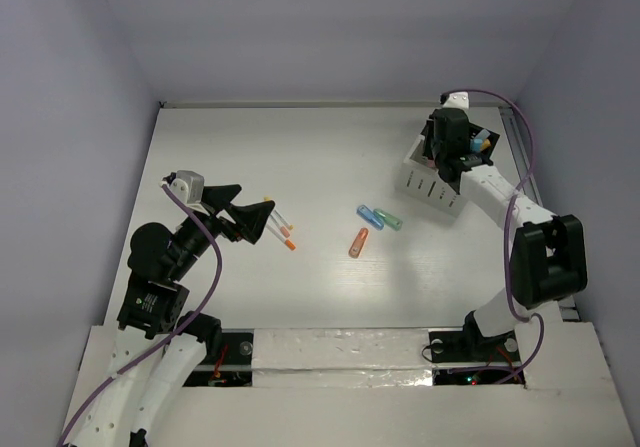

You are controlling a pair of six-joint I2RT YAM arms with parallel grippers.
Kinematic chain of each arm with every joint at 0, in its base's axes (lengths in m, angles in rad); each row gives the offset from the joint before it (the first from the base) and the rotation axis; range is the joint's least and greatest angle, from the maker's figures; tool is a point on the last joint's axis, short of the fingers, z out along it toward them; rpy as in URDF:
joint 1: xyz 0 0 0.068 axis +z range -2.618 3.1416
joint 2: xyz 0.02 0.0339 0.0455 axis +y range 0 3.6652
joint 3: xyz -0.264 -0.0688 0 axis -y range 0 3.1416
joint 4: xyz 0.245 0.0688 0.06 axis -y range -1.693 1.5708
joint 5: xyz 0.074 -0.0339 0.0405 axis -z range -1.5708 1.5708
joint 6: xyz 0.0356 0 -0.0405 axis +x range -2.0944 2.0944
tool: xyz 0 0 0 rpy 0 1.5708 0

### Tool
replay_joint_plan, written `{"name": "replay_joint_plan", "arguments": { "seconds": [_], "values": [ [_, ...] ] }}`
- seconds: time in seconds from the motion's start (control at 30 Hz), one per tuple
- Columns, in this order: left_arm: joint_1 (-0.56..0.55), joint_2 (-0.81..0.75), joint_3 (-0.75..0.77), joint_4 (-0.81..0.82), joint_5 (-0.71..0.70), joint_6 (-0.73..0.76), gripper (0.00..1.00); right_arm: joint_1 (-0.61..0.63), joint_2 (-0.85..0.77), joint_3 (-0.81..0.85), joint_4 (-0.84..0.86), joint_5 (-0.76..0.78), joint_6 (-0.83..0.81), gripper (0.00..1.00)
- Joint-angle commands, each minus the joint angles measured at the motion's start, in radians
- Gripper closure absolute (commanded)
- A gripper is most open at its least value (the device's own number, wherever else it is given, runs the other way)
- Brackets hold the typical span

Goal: Sort the stationery into containers
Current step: Place the stationery in the storage box, then pick up the stationery from the center of the board.

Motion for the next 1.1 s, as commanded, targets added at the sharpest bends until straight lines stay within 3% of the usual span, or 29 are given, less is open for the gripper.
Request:
{"name": "replay_joint_plan", "arguments": {
  "seconds": [0.0, 0.07, 0.2, 0.4, 0.57, 0.77, 1.07],
  "values": [
    [0.007, -0.001, 0.001, 0.046, 0.011, -0.001, 0.01, -0.002, 0.001, -0.004, 0.063, 0.011, 0.019, 0.61],
    [0.007, -0.001, 0.001, 0.048, 0.011, 0.001, 0.01, -0.002, -0.004, -0.006, 0.054, -0.005, 0.022, 0.43],
    [0.007, 0.001, 0.001, 0.046, 0.011, 0.001, 0.01, -0.002, -0.041, -0.004, 0.028, -0.064, 0.027, 0.3],
    [0.007, 0.002, 0.001, 0.046, 0.011, 0.001, 0.01, 0.047, -0.108, -0.004, -0.071, -0.224, 0.004, 0.3],
    [0.007, 0.004, 0.001, 0.046, 0.01, -0.001, 0.01, 0.173, -0.107, -0.004, -0.232, -0.377, -0.019, 0.31],
    [0.007, 0.005, 0.001, 0.048, 0.013, 0.001, 0.01, 0.269, -0.081, -0.092, -0.369, -0.363, -0.012, 0.35],
    [0.007, 0.001, -0.002, 0.048, 0.013, -0.002, 0.01, 0.27, 0.02, -0.112, -0.455, -0.216, 0.048, 0.31]
  ]
}}
